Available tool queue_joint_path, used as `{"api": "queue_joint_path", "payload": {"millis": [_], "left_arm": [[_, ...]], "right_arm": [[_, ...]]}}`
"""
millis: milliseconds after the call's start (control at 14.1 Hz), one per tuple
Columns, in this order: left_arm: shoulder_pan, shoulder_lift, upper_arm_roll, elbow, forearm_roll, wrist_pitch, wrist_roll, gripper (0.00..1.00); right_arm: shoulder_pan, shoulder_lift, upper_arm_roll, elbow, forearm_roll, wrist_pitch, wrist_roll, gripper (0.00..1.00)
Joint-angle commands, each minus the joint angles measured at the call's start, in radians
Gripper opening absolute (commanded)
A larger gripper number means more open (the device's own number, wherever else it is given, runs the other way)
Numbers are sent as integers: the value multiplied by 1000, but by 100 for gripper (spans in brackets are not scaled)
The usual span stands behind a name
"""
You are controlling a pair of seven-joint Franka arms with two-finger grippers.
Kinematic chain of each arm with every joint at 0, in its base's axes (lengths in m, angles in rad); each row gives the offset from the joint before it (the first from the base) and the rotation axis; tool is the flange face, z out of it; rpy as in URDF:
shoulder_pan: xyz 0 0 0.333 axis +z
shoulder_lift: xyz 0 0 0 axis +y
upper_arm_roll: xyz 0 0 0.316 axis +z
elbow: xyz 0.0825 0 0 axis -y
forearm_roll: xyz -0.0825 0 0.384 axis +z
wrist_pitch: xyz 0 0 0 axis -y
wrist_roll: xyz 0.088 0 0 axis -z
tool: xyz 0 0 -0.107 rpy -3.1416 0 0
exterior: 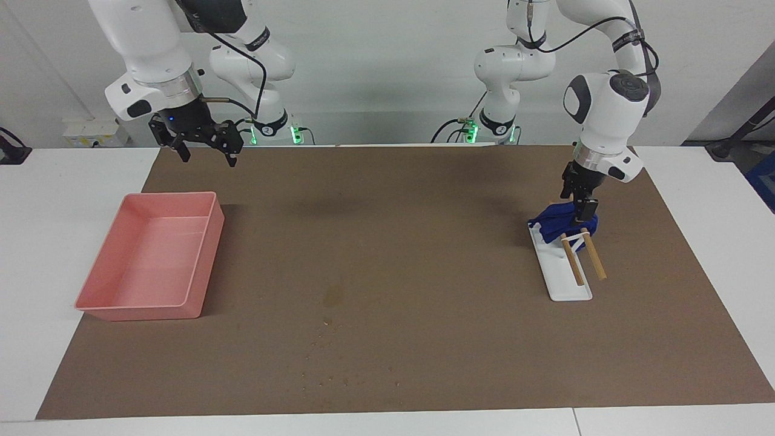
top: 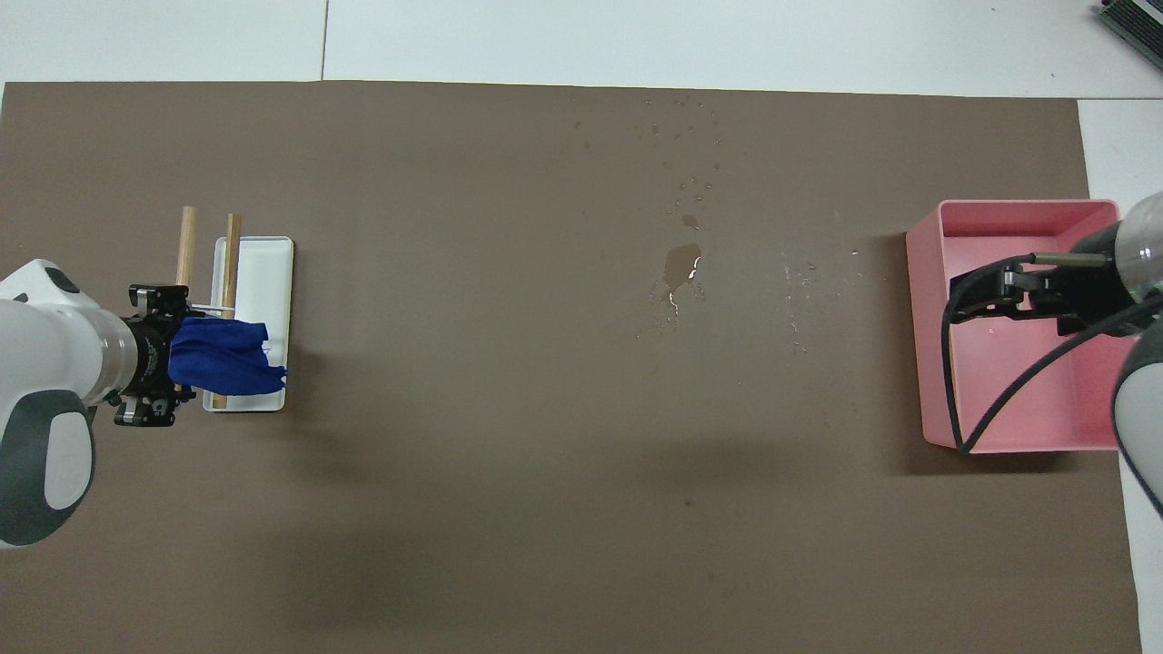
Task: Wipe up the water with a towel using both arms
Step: 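Move the left gripper to the blue towel and close on it, then lift the blue towel off the white tray with the left gripper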
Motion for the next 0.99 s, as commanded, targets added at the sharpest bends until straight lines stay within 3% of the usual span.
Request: {"api": "queue_joint_path", "payload": {"millis": [0,355,426,851,922], "left_arm": [[12,1,-2,-22,-5,39,-3,100],[12,3,-2,-45,-3,39,35,100],[12,9,-2,-45,-3,39,35,92],[12,24,-2,-13,-3,29,32,4],[11,32,-2,4,-3,20,31,0]], "right_arm": [[0,-26,5,-34,-12,25,20,100],[0,-26,5,-35,-10,25,20,100],[2,-26,5,-35,-12,25,20,100],[2,-26,5,-35,-12,26,20,100],[2,-26,5,-35,-12,28,20,100]]}}
